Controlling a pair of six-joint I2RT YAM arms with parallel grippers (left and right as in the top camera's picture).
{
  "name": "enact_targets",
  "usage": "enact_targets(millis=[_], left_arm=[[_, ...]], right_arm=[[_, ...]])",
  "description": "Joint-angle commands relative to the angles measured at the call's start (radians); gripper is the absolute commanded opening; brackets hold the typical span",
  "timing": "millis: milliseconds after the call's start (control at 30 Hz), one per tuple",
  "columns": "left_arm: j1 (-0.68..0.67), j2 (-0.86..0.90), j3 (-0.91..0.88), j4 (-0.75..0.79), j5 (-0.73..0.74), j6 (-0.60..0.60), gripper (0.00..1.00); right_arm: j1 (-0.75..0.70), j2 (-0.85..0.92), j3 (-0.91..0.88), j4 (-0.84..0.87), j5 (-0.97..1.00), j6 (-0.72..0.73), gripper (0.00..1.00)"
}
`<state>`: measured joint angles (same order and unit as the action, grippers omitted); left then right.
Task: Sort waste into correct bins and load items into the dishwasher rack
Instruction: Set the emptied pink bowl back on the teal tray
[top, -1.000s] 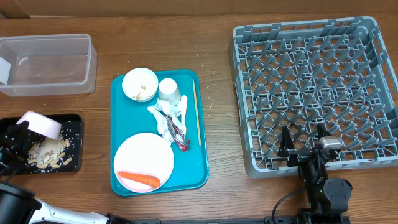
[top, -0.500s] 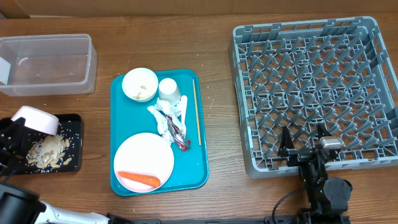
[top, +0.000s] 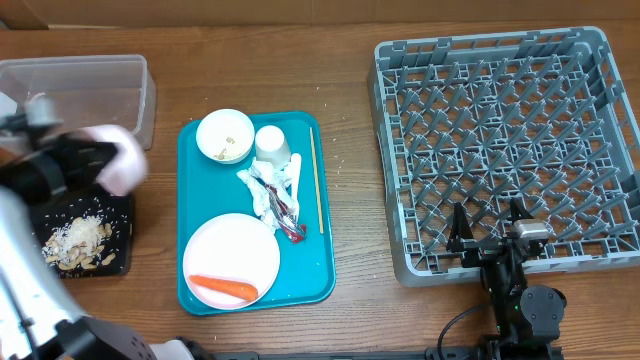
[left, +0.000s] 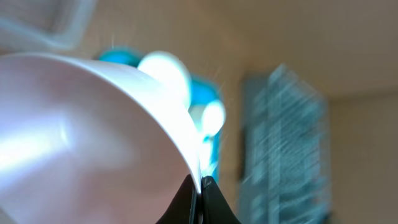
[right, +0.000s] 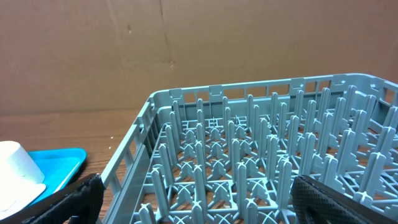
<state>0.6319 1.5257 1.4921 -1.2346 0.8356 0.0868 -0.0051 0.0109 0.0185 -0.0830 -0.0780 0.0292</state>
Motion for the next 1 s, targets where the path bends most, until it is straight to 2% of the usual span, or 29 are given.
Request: enact_targets(millis=[0,100,200,467,667,967], left_arm=[[-0.269,-0.002,0.005,-0.018,-0.584,-0.231,0.04],[-0.485,0.022,-0.002,-0.029,-0.868,-0.358,0.04],[-0.639,0.064,-0.003,-0.024,-0.977,-0.450,0.04],[-0.779,0.250,-0.003,0.028,-0.948,-0.526,0.04],[-0.796,0.345,-0.003,0.065,-0.951,-0.540,0.04],[-0.798,0.367,-0.016,0.105,-0.951,-0.536,0.04]], right_arm=[[-0.001,-0.008,-0.010,0.003,0.006,-0.003,1.00],[-0.001,-0.008,-0.010,0.003,0.006,-0.003,1.00],[-0.001,-0.008,-0.010,0.003,0.006,-0.003,1.00],[-0.001,-0.008,-0.010,0.003,0.006,-0.003,1.00],[-0.001,-0.008,-0.010,0.003,0.006,-0.003,1.00],[-0.001,-0.008,-0.010,0.003,0.006,-0.003,1.00]])
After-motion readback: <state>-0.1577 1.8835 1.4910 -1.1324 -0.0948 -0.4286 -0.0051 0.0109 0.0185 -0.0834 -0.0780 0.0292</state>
